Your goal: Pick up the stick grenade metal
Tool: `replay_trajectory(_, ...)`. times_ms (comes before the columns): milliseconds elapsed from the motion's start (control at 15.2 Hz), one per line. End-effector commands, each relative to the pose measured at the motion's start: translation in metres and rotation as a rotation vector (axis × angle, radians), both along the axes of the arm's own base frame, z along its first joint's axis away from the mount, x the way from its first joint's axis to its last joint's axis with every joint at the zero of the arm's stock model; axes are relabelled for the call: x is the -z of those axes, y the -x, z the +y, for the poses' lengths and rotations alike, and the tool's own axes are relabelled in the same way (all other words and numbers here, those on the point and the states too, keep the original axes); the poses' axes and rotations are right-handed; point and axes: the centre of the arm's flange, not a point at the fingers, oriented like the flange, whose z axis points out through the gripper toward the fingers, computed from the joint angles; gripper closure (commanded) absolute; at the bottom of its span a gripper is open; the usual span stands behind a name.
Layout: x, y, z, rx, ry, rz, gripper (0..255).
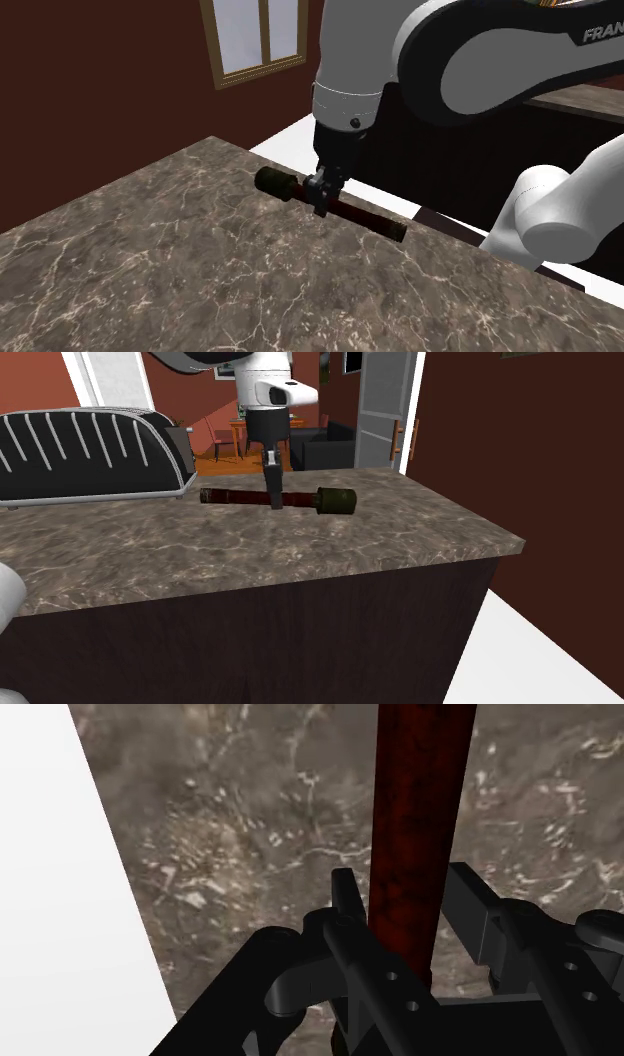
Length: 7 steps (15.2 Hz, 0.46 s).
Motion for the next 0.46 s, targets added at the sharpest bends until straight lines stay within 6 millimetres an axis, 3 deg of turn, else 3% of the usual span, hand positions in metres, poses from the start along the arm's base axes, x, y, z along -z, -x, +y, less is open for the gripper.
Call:
replay_trajectory(0, -0.010, 0.000, 0.000, 0.000, 0.000, 0.000, 255)
replay_trajectory(264, -0.031, 0.000, 0.000, 0.000, 0.000, 0.000, 255)
replay_trajectory(396, -0.032, 0.000, 0.000, 0.000, 0.000, 0.000, 255)
